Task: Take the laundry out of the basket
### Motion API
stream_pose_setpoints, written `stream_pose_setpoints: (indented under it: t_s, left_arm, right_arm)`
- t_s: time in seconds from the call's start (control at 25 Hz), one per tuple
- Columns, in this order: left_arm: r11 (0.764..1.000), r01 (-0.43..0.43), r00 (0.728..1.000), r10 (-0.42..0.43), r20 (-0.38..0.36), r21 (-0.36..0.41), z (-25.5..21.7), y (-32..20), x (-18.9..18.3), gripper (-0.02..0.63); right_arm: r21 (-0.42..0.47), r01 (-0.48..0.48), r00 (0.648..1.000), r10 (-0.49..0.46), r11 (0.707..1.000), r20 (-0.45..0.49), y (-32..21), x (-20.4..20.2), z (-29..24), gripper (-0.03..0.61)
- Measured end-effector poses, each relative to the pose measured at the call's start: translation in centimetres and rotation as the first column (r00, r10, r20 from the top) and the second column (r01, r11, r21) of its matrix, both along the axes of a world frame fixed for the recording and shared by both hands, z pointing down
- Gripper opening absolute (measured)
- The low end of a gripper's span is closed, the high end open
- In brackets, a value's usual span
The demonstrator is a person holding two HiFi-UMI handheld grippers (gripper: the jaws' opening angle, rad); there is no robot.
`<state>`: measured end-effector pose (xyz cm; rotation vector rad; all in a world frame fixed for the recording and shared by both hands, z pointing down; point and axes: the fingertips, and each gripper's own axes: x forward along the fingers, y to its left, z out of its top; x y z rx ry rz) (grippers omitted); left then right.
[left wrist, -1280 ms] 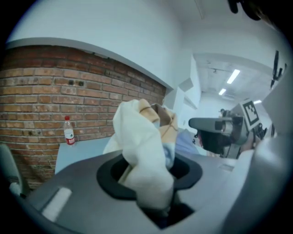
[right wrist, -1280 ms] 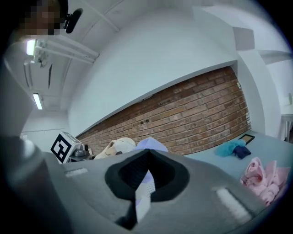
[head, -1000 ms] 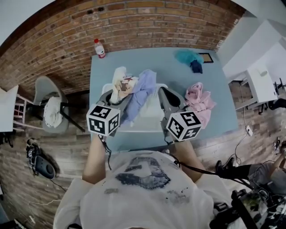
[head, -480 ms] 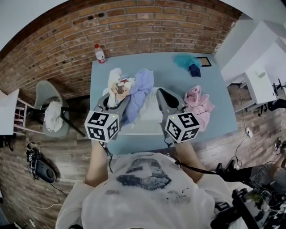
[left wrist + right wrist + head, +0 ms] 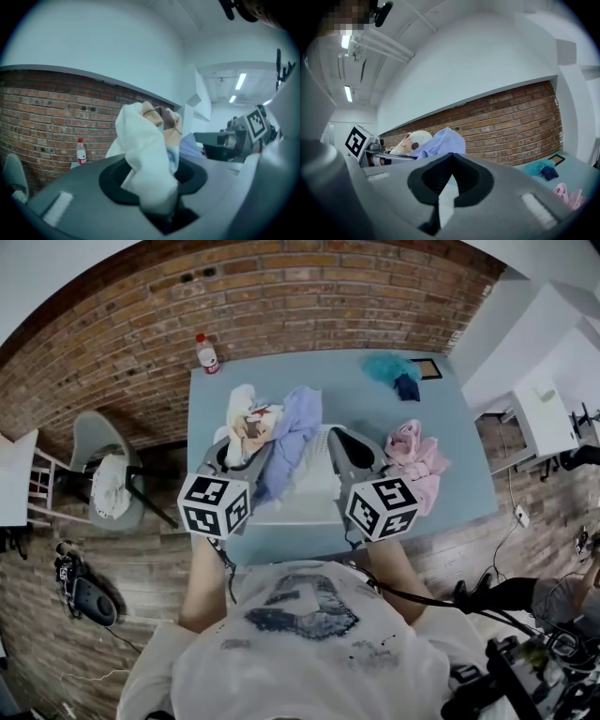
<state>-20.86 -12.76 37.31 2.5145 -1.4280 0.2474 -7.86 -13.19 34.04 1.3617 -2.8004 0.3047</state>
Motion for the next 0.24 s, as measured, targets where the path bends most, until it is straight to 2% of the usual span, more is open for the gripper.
stream_pose_setpoints:
  t_s: [0.24]
  left_arm:
    - [1.0, -0.002, 1.0, 0.002, -0.002, -0.005, 0.08, -0.52, -0.08, 0.167]
  right_arm:
    - [-0.01, 0.004, 1.0, -0.004, 1.0, -0.001, -0.44, -0.2, 0.3, -0.003]
